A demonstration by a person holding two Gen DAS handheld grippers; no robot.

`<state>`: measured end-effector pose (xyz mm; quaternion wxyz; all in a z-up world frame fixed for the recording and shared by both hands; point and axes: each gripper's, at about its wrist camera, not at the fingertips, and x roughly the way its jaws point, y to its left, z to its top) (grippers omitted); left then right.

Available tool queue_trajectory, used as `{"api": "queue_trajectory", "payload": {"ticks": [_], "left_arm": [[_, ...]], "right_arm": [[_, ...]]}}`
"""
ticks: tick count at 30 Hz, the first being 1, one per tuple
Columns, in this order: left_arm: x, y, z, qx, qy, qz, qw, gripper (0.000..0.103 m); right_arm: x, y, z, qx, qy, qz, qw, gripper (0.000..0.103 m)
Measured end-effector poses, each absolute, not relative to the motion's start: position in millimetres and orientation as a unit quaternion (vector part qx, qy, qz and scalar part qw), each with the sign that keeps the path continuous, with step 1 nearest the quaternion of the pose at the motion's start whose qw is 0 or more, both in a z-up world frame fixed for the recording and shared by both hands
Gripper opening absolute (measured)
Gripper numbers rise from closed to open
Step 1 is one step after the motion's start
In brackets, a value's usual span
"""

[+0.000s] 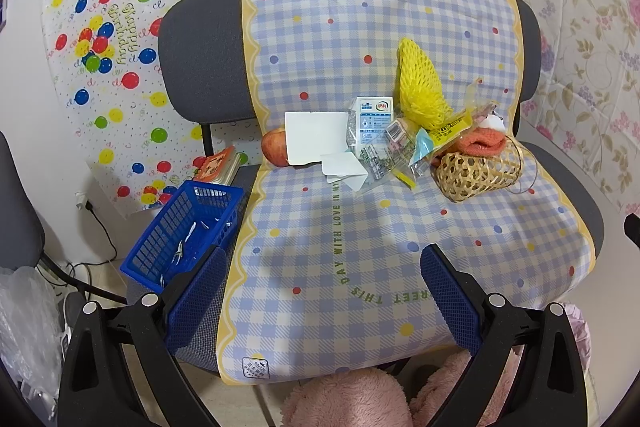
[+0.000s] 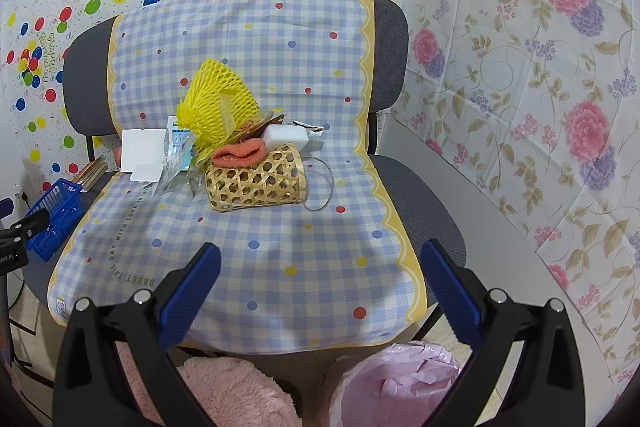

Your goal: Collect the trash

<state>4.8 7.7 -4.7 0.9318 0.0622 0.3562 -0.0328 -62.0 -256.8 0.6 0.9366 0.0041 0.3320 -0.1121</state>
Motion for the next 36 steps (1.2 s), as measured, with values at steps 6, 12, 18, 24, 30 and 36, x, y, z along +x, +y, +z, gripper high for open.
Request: {"api": "queue_trajectory", "payload": {"ticks": [6, 12, 18, 24, 30, 36], "left_arm": [[4.8, 7.3, -4.8, 0.062, 0.356, -0.033, 0.932, 0.096], [5.0, 7.8, -4.8, 0.063, 0.356, -0.032, 0.932, 0.096], [4.6, 8.8, -4.8, 0.062, 0.357, -0.030, 0.932, 0.096], [4.6, 8.7, -4.9, 0.062, 0.356, -0.030, 0.932, 0.096], [4.8, 9.4, -5.2, 0.062, 0.357, -0.031, 0.932, 0.096], [5.0, 9.4, -5.3, 0.062, 0.357, -0.031, 0.931, 0.096]], "right_arm": [[-62.2, -258.0, 0.5, 0.004, 0.332, -0.112, 0.936, 0.097], [-61.7, -257.2, -0.1, 0.004, 0.333, -0.113, 0.936, 0.097], [-62.0, -258.2, 0.1, 0.003, 0.333, -0.112, 0.936, 0.097], [-62.9, -258.2, -2.9, 0.004, 0.334, -0.113, 0.936, 0.097], [-63.0, -257.6, -3.2, 0.003, 0.334, -0.112, 0.936, 0.097], [-62.3, -257.6, -4.0, 0.005, 0.335, -0.112, 0.935, 0.097]]}}
